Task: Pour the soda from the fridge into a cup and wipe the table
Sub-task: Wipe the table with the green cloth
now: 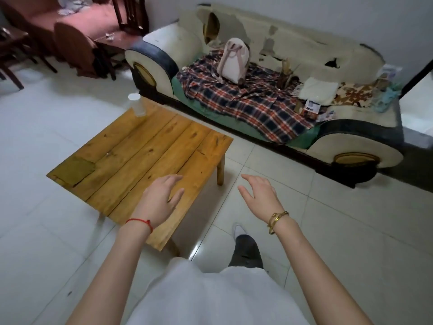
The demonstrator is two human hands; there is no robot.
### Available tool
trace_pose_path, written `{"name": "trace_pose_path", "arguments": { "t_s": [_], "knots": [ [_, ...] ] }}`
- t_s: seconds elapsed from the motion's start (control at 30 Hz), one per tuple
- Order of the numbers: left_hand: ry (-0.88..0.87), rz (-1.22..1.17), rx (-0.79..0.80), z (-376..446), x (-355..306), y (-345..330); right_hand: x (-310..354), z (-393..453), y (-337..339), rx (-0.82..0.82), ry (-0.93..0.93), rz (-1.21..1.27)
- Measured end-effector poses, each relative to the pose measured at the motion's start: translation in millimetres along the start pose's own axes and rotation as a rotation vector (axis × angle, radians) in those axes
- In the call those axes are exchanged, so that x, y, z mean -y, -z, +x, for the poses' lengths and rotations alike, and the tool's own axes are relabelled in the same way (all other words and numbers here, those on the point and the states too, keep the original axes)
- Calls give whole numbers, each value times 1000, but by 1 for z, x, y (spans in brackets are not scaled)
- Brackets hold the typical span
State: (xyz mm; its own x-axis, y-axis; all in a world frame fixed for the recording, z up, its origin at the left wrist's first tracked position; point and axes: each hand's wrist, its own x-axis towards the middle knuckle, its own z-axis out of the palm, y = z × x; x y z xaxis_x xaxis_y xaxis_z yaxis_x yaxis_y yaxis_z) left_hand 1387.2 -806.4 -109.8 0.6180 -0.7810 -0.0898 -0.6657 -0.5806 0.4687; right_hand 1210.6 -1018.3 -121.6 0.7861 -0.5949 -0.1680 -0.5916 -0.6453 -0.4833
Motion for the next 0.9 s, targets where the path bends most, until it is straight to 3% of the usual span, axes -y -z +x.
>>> {"name": "trace_pose_path", "arguments": {
  "t_s": [0.43,0.9],
  "knots": [
    [490,-58,-325,96,-46,3,-6,230,80,201,496,-99],
    [860,-7,-467,85,-37,6,72,305,23,453,830,-202]
  ]
}}
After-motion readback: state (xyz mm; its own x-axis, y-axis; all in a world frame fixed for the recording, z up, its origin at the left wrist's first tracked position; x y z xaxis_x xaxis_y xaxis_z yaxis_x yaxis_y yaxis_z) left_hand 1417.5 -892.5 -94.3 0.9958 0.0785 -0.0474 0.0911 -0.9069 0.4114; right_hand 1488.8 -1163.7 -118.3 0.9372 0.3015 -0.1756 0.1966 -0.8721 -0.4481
